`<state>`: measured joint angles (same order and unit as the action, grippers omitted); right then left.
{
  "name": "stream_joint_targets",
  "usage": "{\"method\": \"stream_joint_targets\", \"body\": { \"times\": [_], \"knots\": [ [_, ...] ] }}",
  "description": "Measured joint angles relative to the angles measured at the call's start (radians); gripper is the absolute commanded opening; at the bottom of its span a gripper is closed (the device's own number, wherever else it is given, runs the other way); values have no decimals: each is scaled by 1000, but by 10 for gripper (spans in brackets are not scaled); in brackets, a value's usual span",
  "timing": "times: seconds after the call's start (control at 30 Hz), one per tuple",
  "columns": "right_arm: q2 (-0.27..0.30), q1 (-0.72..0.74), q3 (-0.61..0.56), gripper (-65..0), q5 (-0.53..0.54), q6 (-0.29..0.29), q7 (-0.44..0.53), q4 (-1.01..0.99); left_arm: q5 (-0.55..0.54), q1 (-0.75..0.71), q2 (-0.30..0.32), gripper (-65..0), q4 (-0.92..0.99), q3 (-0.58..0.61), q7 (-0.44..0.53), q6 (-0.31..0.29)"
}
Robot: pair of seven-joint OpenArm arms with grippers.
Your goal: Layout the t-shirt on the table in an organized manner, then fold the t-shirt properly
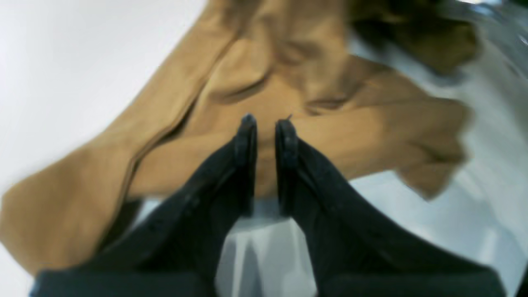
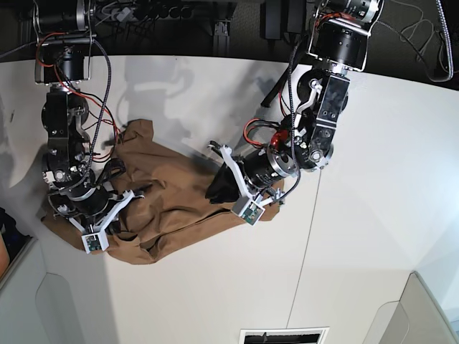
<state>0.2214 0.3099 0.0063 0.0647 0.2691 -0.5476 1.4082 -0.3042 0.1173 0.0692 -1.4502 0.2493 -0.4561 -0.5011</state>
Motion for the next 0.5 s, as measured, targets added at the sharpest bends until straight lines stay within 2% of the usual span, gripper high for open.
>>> {"method": "stream_joint_targets", "body": {
  "times": [0.23, 0.33, 0.5],
  "knots": [
    [0, 0, 0, -650, 34, 0, -3, 0, 60, 54, -60, -565, 214, -1, 20, 0],
    [0, 0, 0, -650, 48, -1, -6, 0, 116, 75, -92, -642, 272, -1, 40, -1],
    [1, 0, 0, -650, 48, -1, -6, 0, 122, 77, -62, -650, 284, 1, 42, -18]
  ]
}}
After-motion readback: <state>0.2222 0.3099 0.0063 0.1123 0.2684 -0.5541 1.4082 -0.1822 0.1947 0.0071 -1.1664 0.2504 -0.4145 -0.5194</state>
